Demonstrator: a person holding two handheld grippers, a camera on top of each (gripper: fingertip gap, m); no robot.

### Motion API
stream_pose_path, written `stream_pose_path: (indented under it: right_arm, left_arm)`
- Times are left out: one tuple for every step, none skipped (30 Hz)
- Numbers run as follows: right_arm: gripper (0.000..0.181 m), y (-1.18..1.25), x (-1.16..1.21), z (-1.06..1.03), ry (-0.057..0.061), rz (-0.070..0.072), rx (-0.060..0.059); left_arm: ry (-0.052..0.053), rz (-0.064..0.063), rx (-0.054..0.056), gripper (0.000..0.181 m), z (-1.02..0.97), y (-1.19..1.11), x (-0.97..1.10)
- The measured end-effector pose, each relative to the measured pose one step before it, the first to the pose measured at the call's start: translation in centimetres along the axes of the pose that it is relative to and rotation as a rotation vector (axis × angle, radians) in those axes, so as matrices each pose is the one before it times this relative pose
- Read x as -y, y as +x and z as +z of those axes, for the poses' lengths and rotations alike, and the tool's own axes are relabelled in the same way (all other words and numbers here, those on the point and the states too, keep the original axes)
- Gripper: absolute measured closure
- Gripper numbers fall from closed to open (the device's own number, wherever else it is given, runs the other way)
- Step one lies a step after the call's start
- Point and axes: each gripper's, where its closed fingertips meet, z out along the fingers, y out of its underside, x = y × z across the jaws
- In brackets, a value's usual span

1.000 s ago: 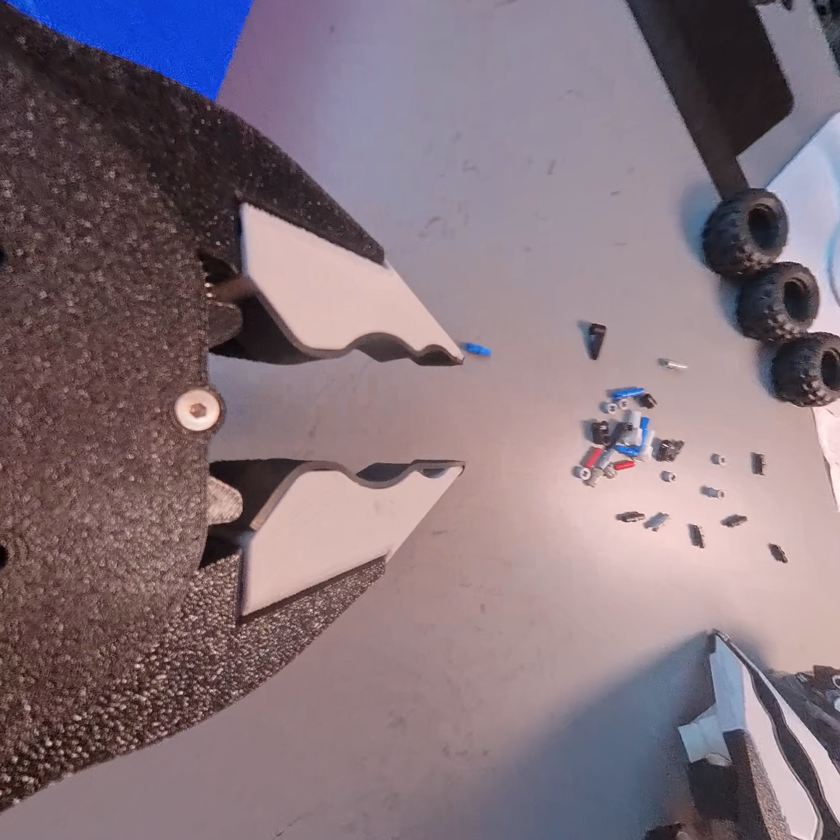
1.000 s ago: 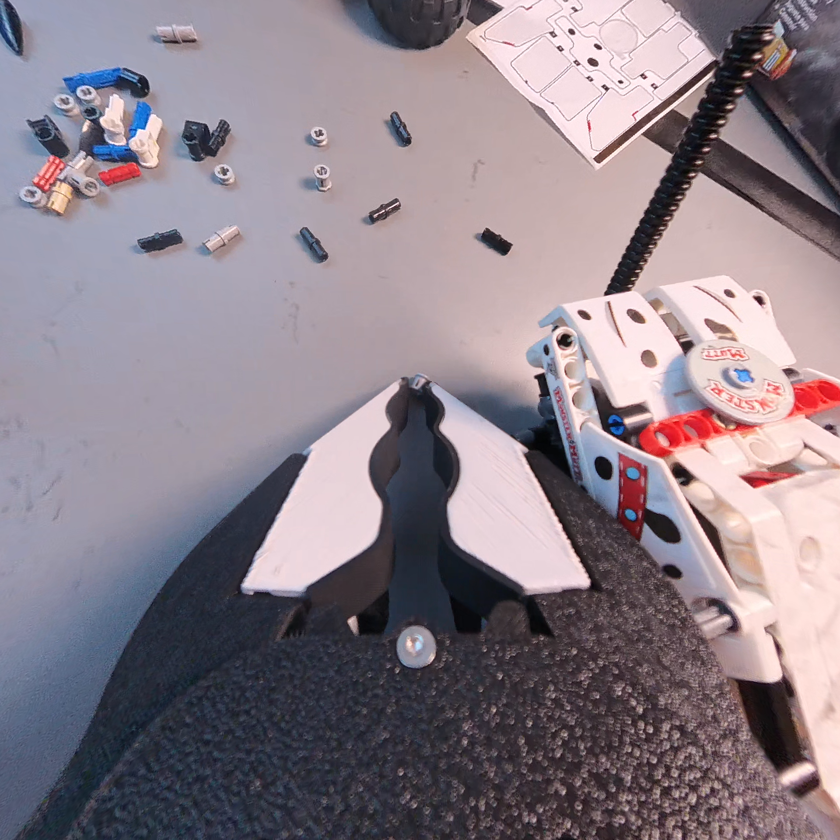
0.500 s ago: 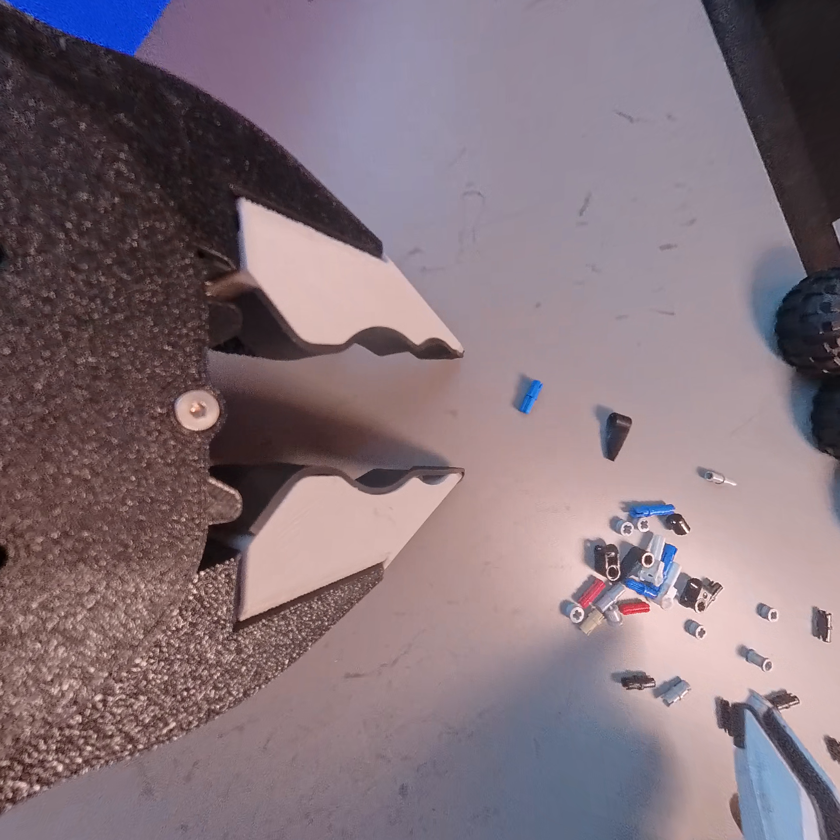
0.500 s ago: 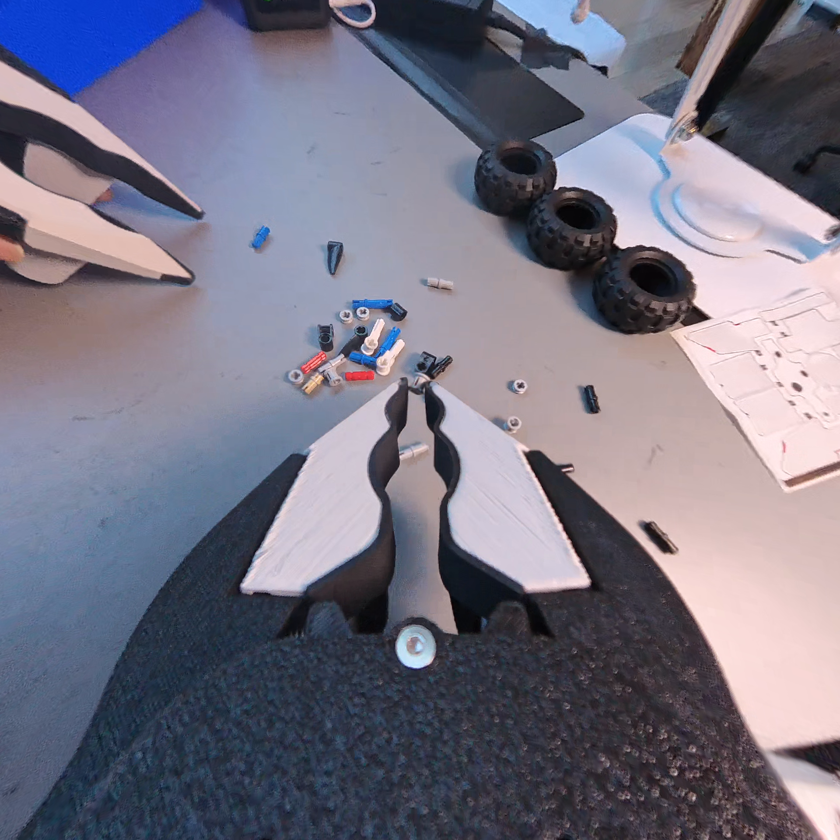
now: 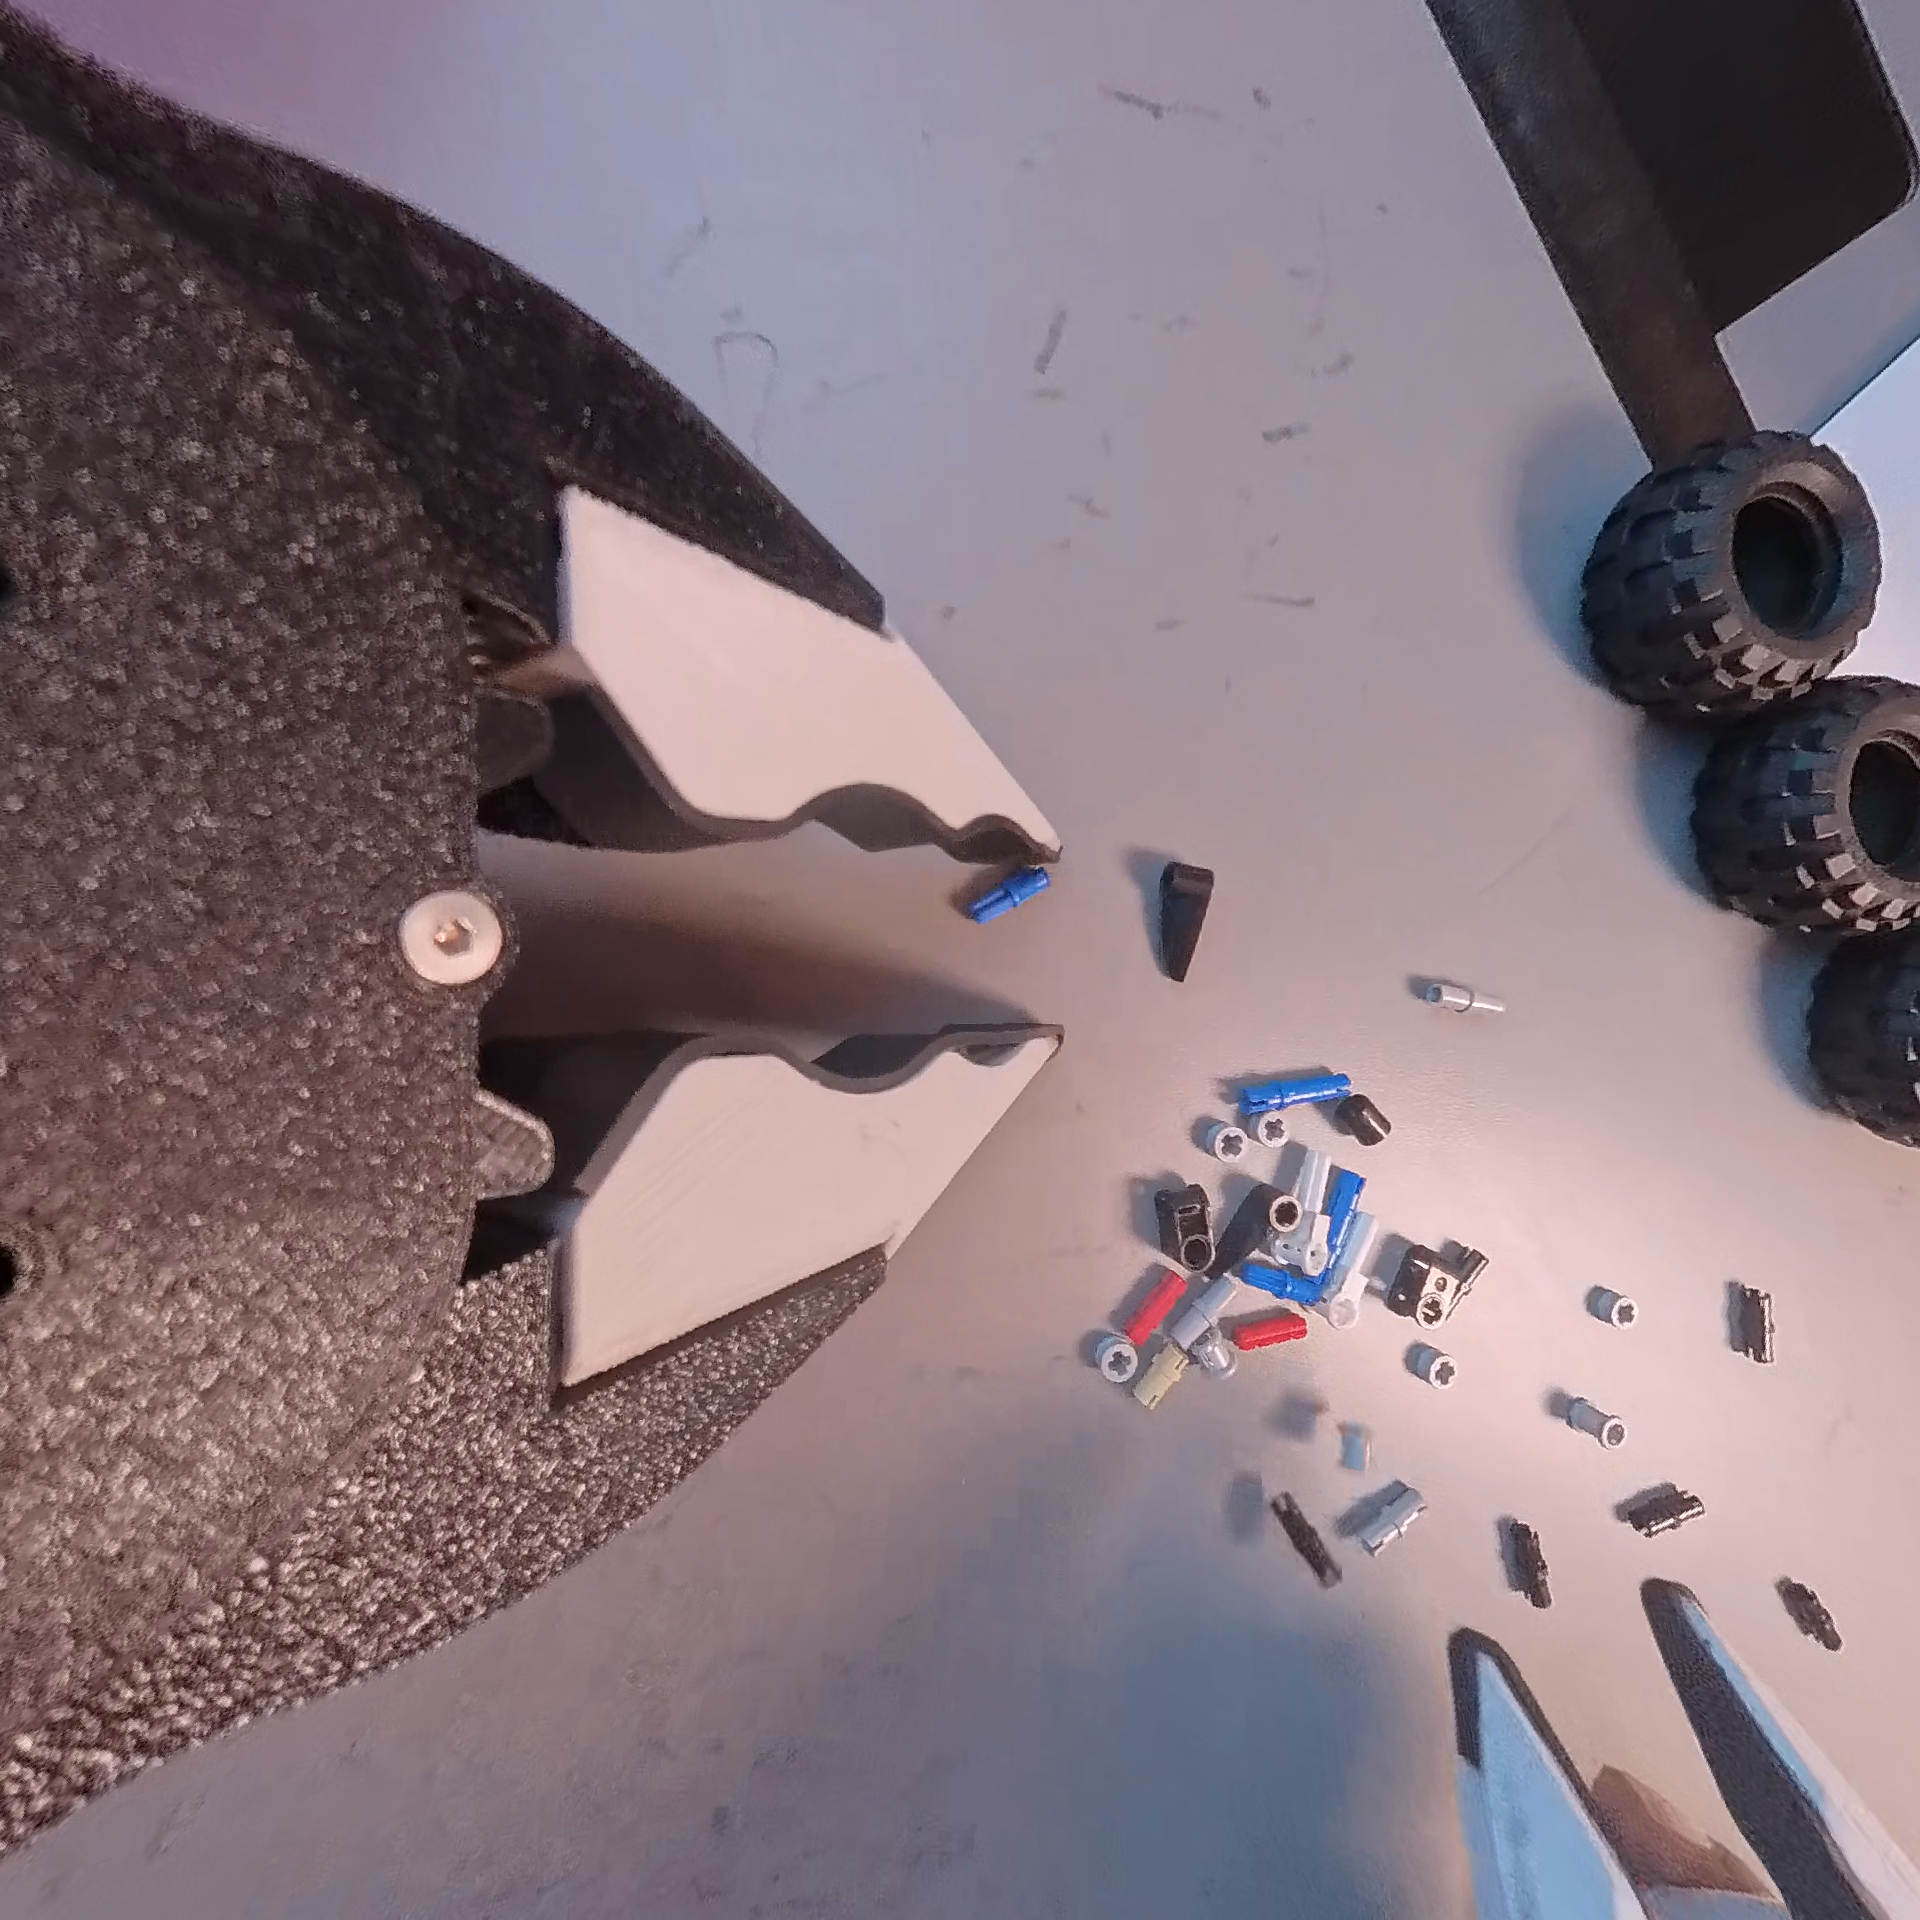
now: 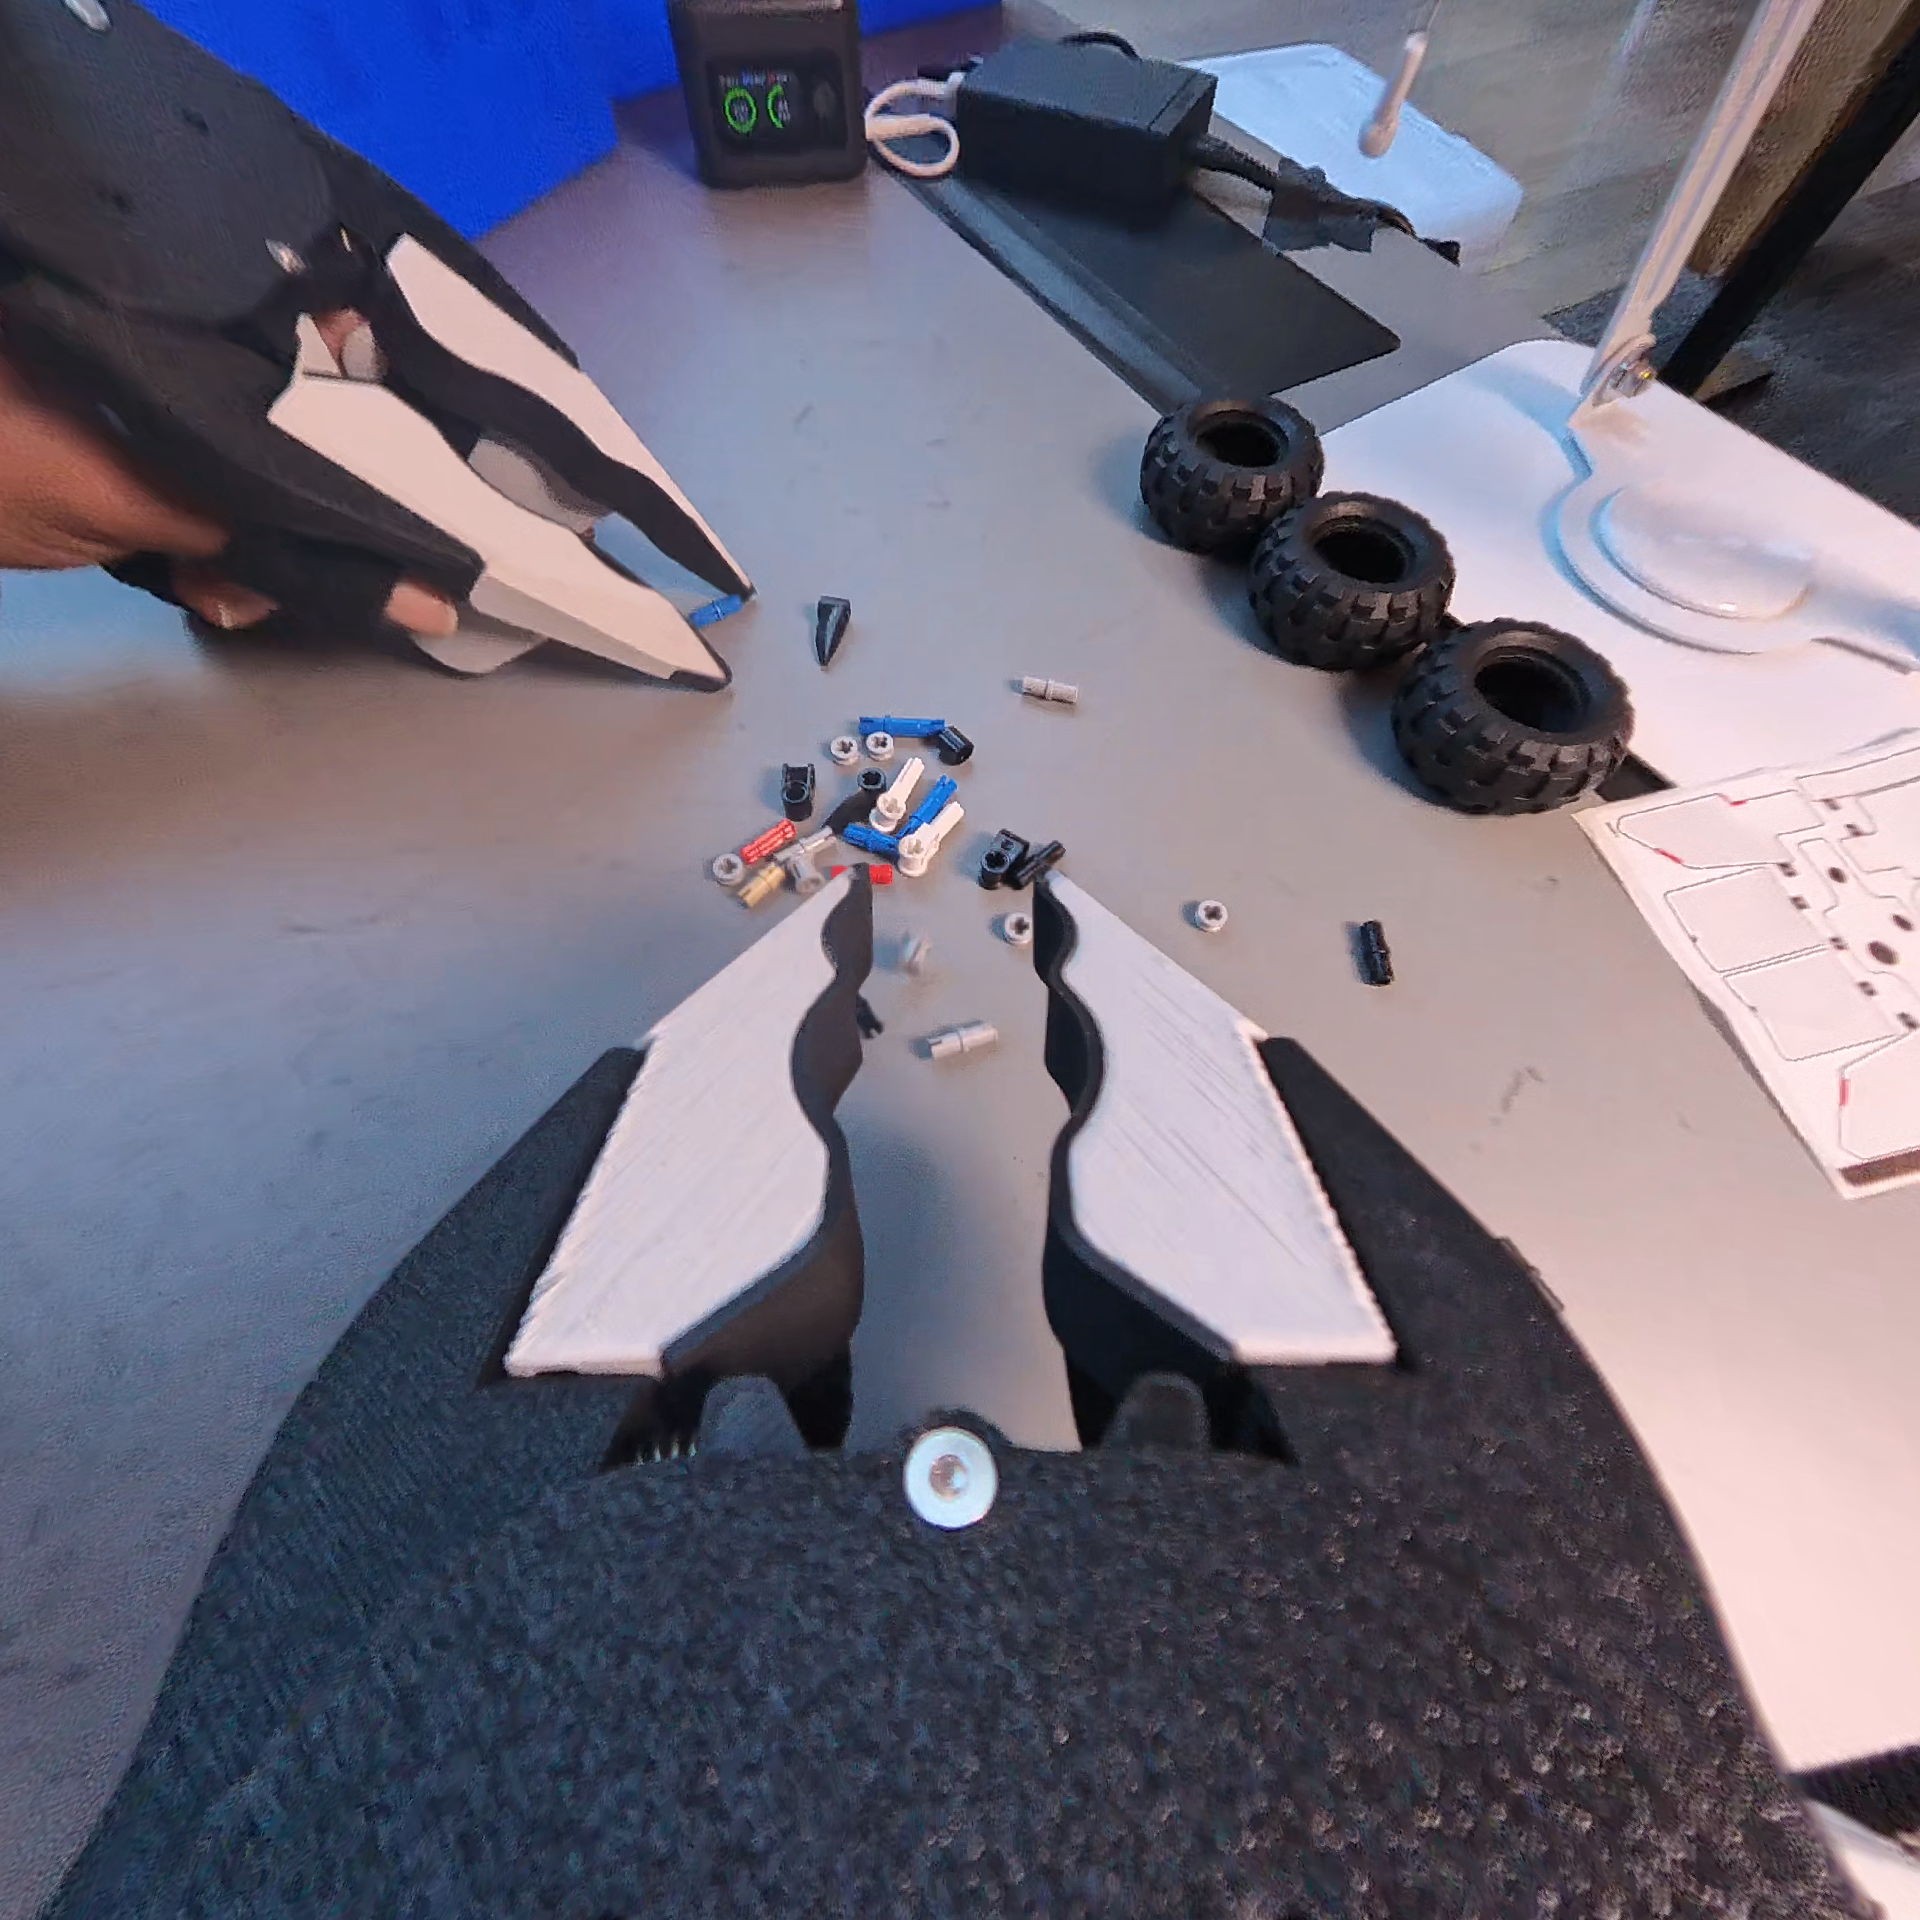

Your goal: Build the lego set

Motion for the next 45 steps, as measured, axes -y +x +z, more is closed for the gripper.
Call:
stream_pose_path:
  right_arm:
    - [0.152,-0.002,-0.218,0.206,-0.0105,-0.037,-0.0149]
    - [0.151,-0.02,-0.241,0.196,-0.0106,-0.0418,-0.0148]
    - [0.15,0.0,-0.34,0.191,-0.019,-0.0436,-0.0158]
    - [0.149,0.052,-0.329,0.138,-0.0196,-0.036,-0.0175]
    - [0.147,0.055,-0.213,0.044,-0.0137,-0.0203,-0.0148]
    - [0.146,0.054,-0.022,-0.095,-0.0039,-0.0039,-0.0093]
    - [0.146,0.12,0.159,-0.244,0.0066,0.0049,-0.0096]
    - [0.146,0.262,0.27,-0.361,0.0112,0.0077,-0.0144]
    - [0.146,0.36,0.271,-0.435,0.0094,0.0079,-0.0183]
    - [0.147,0.443,0.208,-0.47,0.0037,0.0082,-0.0207]
    - [0.147,0.441,0.133,-0.5,-0.0017,0.0081,-0.0215]
    - [0.147,0.352,0.141,-0.566,0.0,0.005,-0.0184]
    - [0.147,0.222,0.177,-0.63,0.006,0.0013,-0.0137]
    - [0.147,0.164,0.195,-0.658,0.0114,0.0002,-0.0116]
    - [0.148,0.128,0.153,-0.654,0.0135,0.0044,-0.0102]
    - [0.149,0.079,0.065,-0.627,0.0122,0.0112,-0.006]
    - [0.149,-0.039,-0.027,-0.562,0.0119,0.0177,0.0009]
    - [0.15,-0.141,-0.079,-0.49,0.0121,0.0241,0.0085]
    - [0.151,-0.22,-0.108,-0.397,0.0112,0.0279,0.0124]
    - [0.152,-0.237,-0.116,-0.322,0.0107,0.0252,0.0134]
    - [0.152,-0.234,-0.129,-0.256,0.0066,0.017,0.0117]
    - [0.152,-0.093,-0.179,-0.223,0.0026,0.0072,0.0025]
    - [0.153,0.004,-0.195,-0.213,-0.0003,0.0005,-0.0054]
    - [0.153,-0.03,-0.205,-0.195,-0.0015,-0.0027,-0.0036]
    - [0.153,-0.074,-0.187,-0.21,-0.0012,-0.0025,-0.0003]
    - [0.153,-0.073,-0.155,-0.224,0.0005,-0.0014,-0.0007]
    - [0.154,-0.03,-0.12,-0.235,0.0025,-0.0011,-0.0022]
    - [0.154,0.024,-0.07,-0.223,0.0049,-0.0006,-0.0039]
    - [0.155,0.098,-0.038,-0.209,0.0069,0.0007,-0.0062]
    - [0.157,0.19,0.004,-0.147,0.0086,0.0013,-0.0096]
    - [0.158,0.234,-0.009,-0.083,0.0085,0.0034,-0.0101]
    - [0.158,0.228,-0.055,-0.006,0.0048,0.0073,-0.0081]
    - [0.158,0.157,-0.13,0.051,-0.0002,0.0099,-0.0039]
    - [0.158,0.113,-0.182,0.067,-0.004,0.0088,-0.0021]
    - [0.157,0.098,-0.175,0.039,-0.0045,0.0028,-0.0034]
    - [0.157,0.064,-0.169,-0.013,-0.0055,-0.0057,-0.0047]
    - [0.156,0.071,-0.161,-0.065,-0.0045,-0.0104,-0.0066]
    - [0.156,0.04,-0.148,-0.08,-0.0018,-0.0088,-0.0057]
    - [0.156,-0.015,-0.144,-0.041,0.0008,-0.0031,-0.0016]
    - [0.156,-0.056,-0.188,0.011,0.0008,0.0038,0.0027]
    - [0.156,-0.058,-0.219,0.082,-0.0035,0.0072,0.003]
    - [0.156,0.013,-0.226,0.13,-0.0061,0.0061,-0.0006]
    - [0.156,0.003,-0.196,0.125,-0.0068,0.0036,-0.0012]
    - [0.156,-0.008,-0.178,0.101,-0.0068,0.001,-0.0016]
    - [0.156,0.028,-0.155,0.068,-0.0063,-0.0027,-0.0062]
  left_arm:
    - [0.0003,0.0103,-0.0123,0.158,0.081,0.221,0.092]
    - [-0.0003,0.0176,-0.0173,0.165,0.093,0.338,0.069]
    - [-0.0005,0.0199,-0.0114,0.171,0.062,0.287,0.065]
    - [0.0004,0.0231,-0.008,0.177,0.082,0.284,0.079]
    - [0.0013,0.0303,-0.0103,0.178,0.081,0.346,0.09]
    - [0.0029,0.033,-0.0188,0.178,0.056,0.486,0.114]
    - [0.0087,0.0286,-0.0168,0.177,0.008,0.437,0.185]
    - [0.018,0.0208,-0.0067,0.175,-0.123,0.253,0.298]
    - [0.0202,0.0098,-0.003,0.174,-0.239,0.148,0.346]
    - [0.0126,-0.0036,-0.0007,0.172,-0.312,0.047,0.255]
    - [0.003,-0.0127,0.0092,0.168,-0.36,-0.178,0.09]
    - [-0.0025,-0.014,0.0141,0.164,-0.377,-0.308,-0.076]
    - [-0.0061,-0.0156,0.0184,0.162,-0.357,-0.424,-0.21]
    - [-0.0068,-0.0145,0.0152,0.16,-0.341,-0.396,-0.297]
    - [-0.0101,-0.0144,0.0137,0.158,-0.3,-0.399,-0.41]
    - [-0.0145,-0.0131,0.0107,0.157,-0.192,-0.365,-0.498]
    - [-0.0108,-0.0112,0.0091,0.156,-0.023,-0.356,-0.443]
    - [-0.0078,-0.0129,0.0117,0.156,0.155,-0.421,-0.342]
    - [-0.0078,-0.0148,0.0025,0.155,0.312,-0.295,-0.249]
    - [-0.0052,-0.0161,-0.0099,0.155,0.399,-0.092,-0.069]
    - [-0.0012,-0.0111,-0.0056,0.155,0.379,-0.094,0.131]
    - [0.0046,-0.0012,0.0001,0.156,0.261,-0.113,0.341]
    - [-0.0075,0.0043,0.0008,0.157,0.264,-0.063,0.184]
    - [-0.0053,-0.0024,-0.0095,0.163,0.199,0.119,0.184]
    - [-0.0063,-0.0082,-0.0114,0.167,0.132,0.179,0.102]
    - [-0.0056,-0.0023,-0.0015,0.167,0.089,0.05,0.077]
    - [-0.0043,0.0082,-0.0055,0.168,0.074,0.153,0.083]
    - [0.0043,0.0159,-0.022,0.168,0.085,0.512,0.22]
    - [0.0212,0.0178,-0.0312,0.168,0.11,0.793,0.516]
    - [0.0224,0.02,-0.0166,0.168,0.162,0.673,0.627]
    - [0.012,0.0246,-0.0046,0.168,0.255,0.522,0.584]
    - [0.0062,0.0277,-0.0064,0.168,0.326,0.517,0.553]
    - [0.0033,0.0243,-0.005,0.167,0.408,0.436,0.492]
    - [0.0025,0.0197,-0.0003,0.167,0.387,0.281,0.421]
    - [0.0062,0.0155,-0.0003,0.164,0.292,0.204,0.369]
    - [0.0106,0.0088,0.0005,0.156,0.128,0.132,0.312]
    - [0.0118,0.0046,0.0043,0.149,-0.028,0.028,0.212]
    - [0.0168,0.0023,0.0052,0.145,-0.178,-0.036,0.18]
    - [0.0228,-0.0036,0.0058,0.144,-0.3,-0.074,0.2]
    - [0.0289,-0.0104,0.0014,0.143,-0.398,-0.007,0.279]
    - [0.0336,-0.0151,-0.0015,0.142,-0.474,0.046,0.363]
    - [0.0356,-0.015,-0.0017,0.141,-0.571,0.109,0.397]
    - [0.0308,-0.0128,-0.0046,0.14,-0.634,0.21,0.355]
    - [0.0289,-0.0098,-0.0045,0.139,-0.696,0.298,0.292]
    - [0.0279,-0.0079,-0.0051,0.138,-0.71,0.364,0.231]
